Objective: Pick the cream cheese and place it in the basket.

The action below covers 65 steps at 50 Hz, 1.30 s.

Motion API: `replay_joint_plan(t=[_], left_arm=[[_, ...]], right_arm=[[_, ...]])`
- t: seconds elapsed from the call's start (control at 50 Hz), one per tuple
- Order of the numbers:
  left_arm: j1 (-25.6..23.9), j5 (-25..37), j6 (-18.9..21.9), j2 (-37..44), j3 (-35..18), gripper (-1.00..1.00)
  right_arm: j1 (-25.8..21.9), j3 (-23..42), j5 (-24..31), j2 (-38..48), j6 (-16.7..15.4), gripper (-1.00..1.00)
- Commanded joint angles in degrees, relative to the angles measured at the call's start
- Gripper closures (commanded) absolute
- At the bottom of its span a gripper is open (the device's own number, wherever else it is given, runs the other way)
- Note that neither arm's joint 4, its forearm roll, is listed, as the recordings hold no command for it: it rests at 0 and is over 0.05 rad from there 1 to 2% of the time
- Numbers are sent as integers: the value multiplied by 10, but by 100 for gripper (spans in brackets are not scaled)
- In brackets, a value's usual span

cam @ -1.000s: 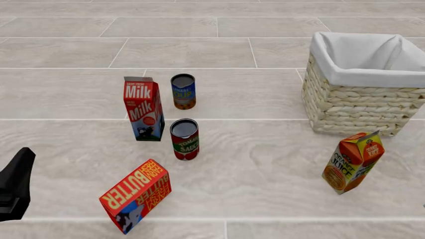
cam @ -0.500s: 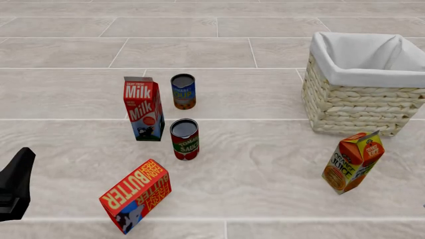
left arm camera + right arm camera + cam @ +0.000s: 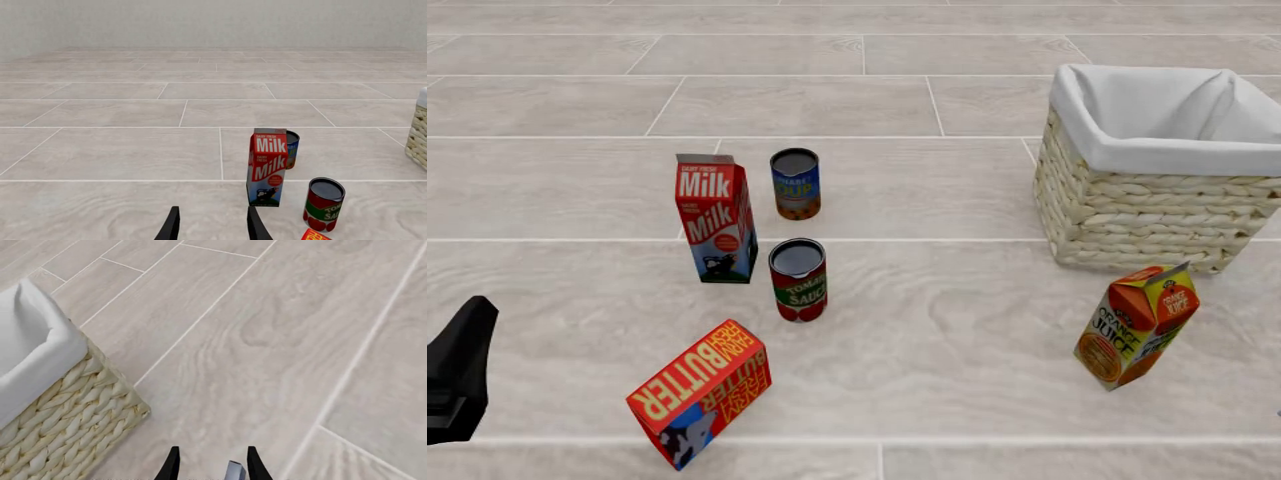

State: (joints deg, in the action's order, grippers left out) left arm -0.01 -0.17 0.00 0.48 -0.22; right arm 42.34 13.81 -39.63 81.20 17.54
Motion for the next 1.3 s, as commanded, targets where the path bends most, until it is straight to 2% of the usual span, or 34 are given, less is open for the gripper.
replay_joint_plan(t=[0.02, 0.04, 0.06, 0.18, 0.2, 0.24, 0.3, 0.42, 0.48, 0.6, 0.84, 1.1, 1.3], left_arm=[[0, 0, 0, 0, 0, -100], [0, 0, 0, 0, 0, -100], [0, 0, 0, 0, 0, -100], [0, 0, 0, 0, 0, -100], [0, 0, 0, 0, 0, -100], [0, 0, 0, 0, 0, -100], [0, 0, 0, 0, 0, -100], [0, 0, 0, 0, 0, -100], [0, 0, 0, 0, 0, -100], [0, 0, 0, 0, 0, -100], [0, 0, 0, 0, 0, -100], [0, 0, 0, 0, 0, -100], [0, 0, 0, 0, 0, -100]], right_arm=[[3, 44, 83, 14, 30, -100], [-5, 37, 77, 1, 36, -100], [12, 43, 88, 6, 19, -100], [36, 41, 92, 7, 3, -100], [63, 58, 112, 32, -21, -100], [43, 42, 88, 25, -7, -100], [61, 45, 101, 16, -23, -100], [53, 39, 79, 44, -19, -100], [42, 35, 53, 76, -1, -100], [35, 35, 47, 89, -2, -100], [21, 25, -31, 183, 19, -100], [2, 28, -77, 251, 39, -100], [-11, 36, -86, 278, 49, -100]])
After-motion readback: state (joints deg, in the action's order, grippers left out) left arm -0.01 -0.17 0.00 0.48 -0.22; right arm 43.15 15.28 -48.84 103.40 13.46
